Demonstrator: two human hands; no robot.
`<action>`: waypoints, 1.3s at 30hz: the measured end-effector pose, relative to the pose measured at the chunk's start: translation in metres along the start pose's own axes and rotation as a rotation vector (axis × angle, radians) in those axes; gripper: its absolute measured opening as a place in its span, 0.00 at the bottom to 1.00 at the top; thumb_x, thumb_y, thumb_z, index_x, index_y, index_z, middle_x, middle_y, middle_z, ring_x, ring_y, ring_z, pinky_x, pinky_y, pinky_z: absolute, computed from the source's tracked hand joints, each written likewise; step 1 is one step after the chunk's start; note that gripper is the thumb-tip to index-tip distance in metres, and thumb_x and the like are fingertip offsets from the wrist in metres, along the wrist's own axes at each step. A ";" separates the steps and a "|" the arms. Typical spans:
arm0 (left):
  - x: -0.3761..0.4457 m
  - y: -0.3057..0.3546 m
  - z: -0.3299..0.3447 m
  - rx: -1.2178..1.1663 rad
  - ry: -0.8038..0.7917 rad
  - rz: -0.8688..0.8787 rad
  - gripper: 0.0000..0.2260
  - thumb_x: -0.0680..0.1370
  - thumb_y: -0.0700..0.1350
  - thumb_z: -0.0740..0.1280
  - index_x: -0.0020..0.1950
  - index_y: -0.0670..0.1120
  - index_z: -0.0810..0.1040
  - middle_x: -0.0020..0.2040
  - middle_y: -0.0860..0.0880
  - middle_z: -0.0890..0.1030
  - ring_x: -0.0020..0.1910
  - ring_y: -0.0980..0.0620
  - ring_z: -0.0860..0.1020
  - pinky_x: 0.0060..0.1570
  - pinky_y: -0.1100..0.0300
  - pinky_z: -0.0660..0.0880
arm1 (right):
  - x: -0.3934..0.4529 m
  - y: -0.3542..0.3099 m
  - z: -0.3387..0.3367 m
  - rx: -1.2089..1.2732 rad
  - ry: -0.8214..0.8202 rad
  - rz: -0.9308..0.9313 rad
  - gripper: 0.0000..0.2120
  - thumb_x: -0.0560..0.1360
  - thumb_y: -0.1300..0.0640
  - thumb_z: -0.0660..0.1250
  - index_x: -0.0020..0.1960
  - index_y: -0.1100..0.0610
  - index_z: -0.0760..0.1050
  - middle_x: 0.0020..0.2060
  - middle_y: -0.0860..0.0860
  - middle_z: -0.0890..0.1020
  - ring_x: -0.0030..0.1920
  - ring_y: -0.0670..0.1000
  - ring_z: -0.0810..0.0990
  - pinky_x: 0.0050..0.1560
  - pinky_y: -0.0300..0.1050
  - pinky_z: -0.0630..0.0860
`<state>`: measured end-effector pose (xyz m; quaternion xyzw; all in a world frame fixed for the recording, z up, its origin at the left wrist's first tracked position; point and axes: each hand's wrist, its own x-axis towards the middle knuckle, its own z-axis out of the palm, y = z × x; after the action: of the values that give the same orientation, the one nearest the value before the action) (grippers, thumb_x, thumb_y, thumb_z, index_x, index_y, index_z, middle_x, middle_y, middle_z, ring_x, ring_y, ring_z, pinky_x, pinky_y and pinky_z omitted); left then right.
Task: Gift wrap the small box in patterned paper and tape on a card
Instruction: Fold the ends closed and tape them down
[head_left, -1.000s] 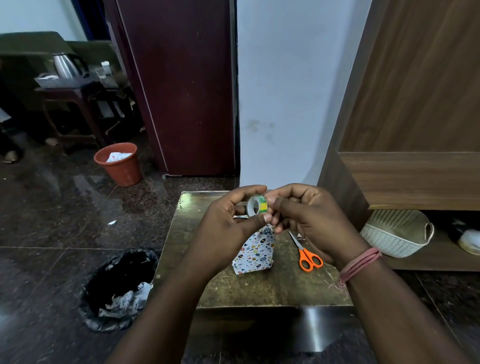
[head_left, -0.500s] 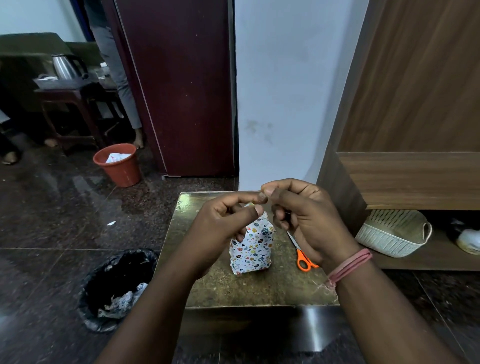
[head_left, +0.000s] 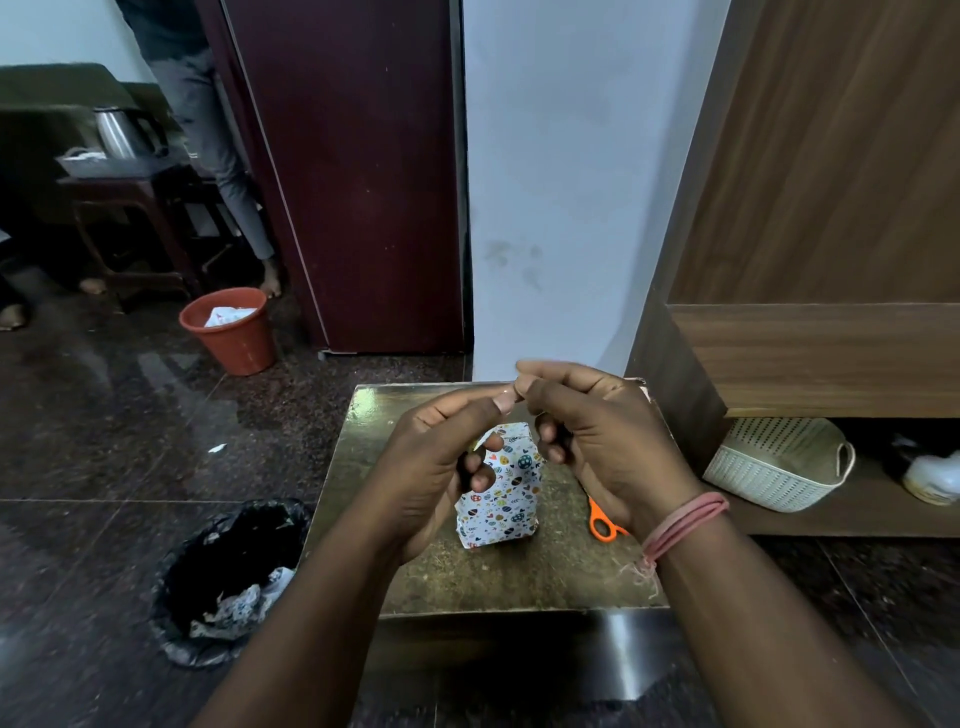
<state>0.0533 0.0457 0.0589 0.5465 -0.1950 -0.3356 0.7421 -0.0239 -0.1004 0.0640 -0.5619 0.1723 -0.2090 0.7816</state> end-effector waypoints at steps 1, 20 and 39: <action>-0.001 0.001 -0.001 0.007 -0.011 -0.006 0.17 0.72 0.49 0.73 0.58 0.44 0.87 0.47 0.53 0.84 0.35 0.58 0.71 0.30 0.63 0.65 | 0.003 0.000 -0.005 0.006 -0.002 0.038 0.12 0.75 0.63 0.73 0.58 0.59 0.82 0.36 0.55 0.79 0.29 0.49 0.70 0.26 0.41 0.65; -0.003 0.013 -0.013 -0.035 -0.046 -0.042 0.23 0.72 0.59 0.72 0.63 0.48 0.85 0.40 0.48 0.77 0.32 0.58 0.65 0.29 0.66 0.68 | 0.015 0.083 -0.081 -1.502 0.222 0.240 0.12 0.74 0.55 0.68 0.58 0.54 0.78 0.52 0.55 0.83 0.53 0.57 0.82 0.52 0.44 0.78; 0.004 0.008 -0.017 -0.033 -0.011 -0.017 0.22 0.72 0.64 0.69 0.56 0.50 0.87 0.39 0.46 0.75 0.31 0.56 0.63 0.28 0.66 0.66 | -0.009 -0.009 -0.040 -0.065 -0.389 0.321 0.06 0.72 0.67 0.70 0.45 0.70 0.83 0.44 0.65 0.82 0.41 0.52 0.84 0.43 0.40 0.82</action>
<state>0.0700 0.0560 0.0608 0.5341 -0.1890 -0.3478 0.7470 -0.0528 -0.1307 0.0602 -0.5818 0.1123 0.0358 0.8047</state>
